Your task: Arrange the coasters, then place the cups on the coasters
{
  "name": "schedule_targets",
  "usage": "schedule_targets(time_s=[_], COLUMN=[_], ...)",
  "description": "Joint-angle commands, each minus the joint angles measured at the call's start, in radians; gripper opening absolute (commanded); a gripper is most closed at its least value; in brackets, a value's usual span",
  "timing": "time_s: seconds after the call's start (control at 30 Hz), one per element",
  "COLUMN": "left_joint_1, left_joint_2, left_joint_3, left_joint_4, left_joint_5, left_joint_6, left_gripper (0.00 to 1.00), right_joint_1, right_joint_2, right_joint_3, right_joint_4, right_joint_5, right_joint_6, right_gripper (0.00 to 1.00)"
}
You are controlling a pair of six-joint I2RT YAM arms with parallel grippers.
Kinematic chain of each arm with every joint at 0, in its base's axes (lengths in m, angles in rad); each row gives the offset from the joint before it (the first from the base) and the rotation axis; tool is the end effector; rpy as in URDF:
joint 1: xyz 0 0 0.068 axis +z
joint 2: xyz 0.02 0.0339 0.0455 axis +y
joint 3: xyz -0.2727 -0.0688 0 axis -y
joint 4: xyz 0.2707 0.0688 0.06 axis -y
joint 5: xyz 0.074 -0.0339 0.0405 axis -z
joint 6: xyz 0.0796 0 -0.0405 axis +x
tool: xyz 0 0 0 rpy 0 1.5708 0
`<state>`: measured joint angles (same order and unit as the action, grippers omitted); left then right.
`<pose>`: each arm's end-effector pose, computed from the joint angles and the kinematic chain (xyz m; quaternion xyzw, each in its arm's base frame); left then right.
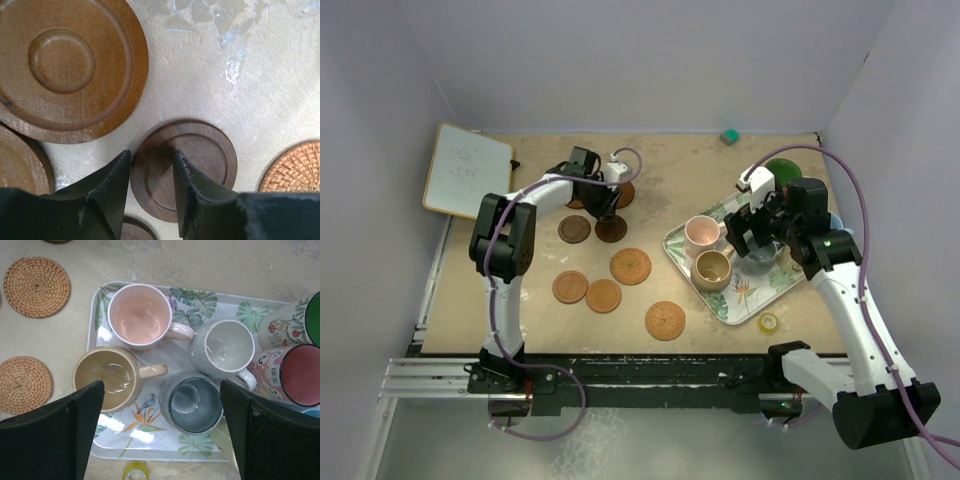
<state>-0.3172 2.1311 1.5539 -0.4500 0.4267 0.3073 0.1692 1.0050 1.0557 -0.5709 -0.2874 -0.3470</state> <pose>0.4650 -0.1873 0.1217 0.3433 0.8785 -0.2053 0.2614 0.2639 0.0680 0.3426 -0.2880 0.8096 0.0793 0.5053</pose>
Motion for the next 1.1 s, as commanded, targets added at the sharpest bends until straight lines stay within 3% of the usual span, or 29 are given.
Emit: schedule_targets(time_s=[0.0,0.2,0.37,0.63,1.07], left_joint_1=[-0.003,0.003,0.003,-0.023,-0.063], left_joint_2=[-0.108,-0.212,-0.267,-0.297,-0.256], left_joint_3=[-0.050,-0.121,-0.182,-0.275,-0.310], left_joint_4=[0.066,0.074,0.012,-0.012,0.019], left_joint_5=[0.047,0.073,0.078,0.001,-0.115], left_joint_6=[-0.023,0.066,0.212,0.375,0.393], left_gripper=[0.40,0.53,0.58,0.60,0.58], right_joint_1=[-0.004,-0.005,-0.005,-0.005,-0.005], right_joint_2=[-0.016,-0.014,-0.011,-0.010,-0.015], right_joint_3=[0.007,0.008,0.007,0.009,0.008], right_joint_4=[0.016,0.016,0.015,0.013,0.014], right_joint_5=[-0.022,-0.024,-0.024,-0.027,-0.027], right_joint_6=[-0.012,-0.012,-0.011,-0.012,-0.013], right_gripper=[1.00,1.00,1.00,1.00,1.00])
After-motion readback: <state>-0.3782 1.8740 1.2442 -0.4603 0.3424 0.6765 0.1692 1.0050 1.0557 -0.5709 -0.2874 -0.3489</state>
